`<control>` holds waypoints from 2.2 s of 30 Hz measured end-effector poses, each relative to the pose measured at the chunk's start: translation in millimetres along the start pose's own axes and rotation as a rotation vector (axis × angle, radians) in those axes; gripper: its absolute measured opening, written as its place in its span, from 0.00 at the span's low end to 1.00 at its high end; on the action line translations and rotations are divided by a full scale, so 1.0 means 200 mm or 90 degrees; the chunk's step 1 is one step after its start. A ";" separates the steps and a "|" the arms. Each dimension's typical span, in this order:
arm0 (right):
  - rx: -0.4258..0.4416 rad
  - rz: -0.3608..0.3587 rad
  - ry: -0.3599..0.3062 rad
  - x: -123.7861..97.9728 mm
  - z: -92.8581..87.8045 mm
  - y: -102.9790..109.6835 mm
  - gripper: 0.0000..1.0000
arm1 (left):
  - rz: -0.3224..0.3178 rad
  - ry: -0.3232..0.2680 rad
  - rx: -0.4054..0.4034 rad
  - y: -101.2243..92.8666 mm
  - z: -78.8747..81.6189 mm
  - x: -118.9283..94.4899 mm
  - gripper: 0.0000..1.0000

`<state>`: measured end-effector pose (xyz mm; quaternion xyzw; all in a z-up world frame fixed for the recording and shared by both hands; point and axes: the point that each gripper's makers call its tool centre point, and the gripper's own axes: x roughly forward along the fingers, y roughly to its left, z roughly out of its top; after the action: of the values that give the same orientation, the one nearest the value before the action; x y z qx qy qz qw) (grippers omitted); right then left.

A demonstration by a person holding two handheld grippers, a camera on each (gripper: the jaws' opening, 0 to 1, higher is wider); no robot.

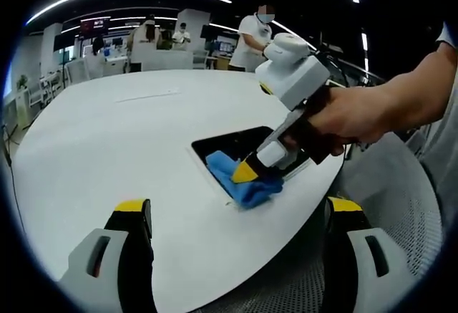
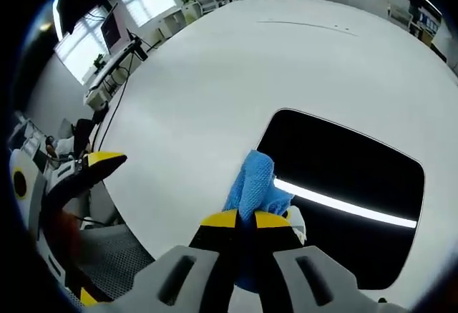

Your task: Wipe the mirror surface with the cleaning cloth until all visible marks leave the cleaned area.

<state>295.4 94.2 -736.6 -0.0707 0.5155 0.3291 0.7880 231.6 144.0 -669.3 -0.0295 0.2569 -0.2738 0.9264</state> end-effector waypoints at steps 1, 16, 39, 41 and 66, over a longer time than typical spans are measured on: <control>-0.003 0.000 0.000 0.00 0.00 0.00 0.01 | 0.000 -0.001 0.000 0.00 0.00 0.00 0.99; -0.032 -0.004 0.002 0.05 0.13 -0.06 0.00 | 0.005 -0.010 0.005 0.01 0.02 0.00 0.99; -0.055 -0.008 -0.005 0.13 0.34 -0.18 0.00 | 0.004 0.005 -0.006 0.00 -0.01 -0.01 0.99; -0.056 -0.008 -0.006 0.14 0.36 -0.20 0.00 | 0.004 0.006 -0.004 0.00 -0.01 -0.01 0.99; -0.050 -0.010 -0.005 0.21 0.46 -0.26 0.00 | -0.003 0.010 -0.007 0.00 -0.01 0.00 0.99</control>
<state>406.9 114.5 -741.7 -0.1038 0.4984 0.3433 0.7893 230.6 144.4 -671.6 -0.0332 0.2658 -0.2746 0.9235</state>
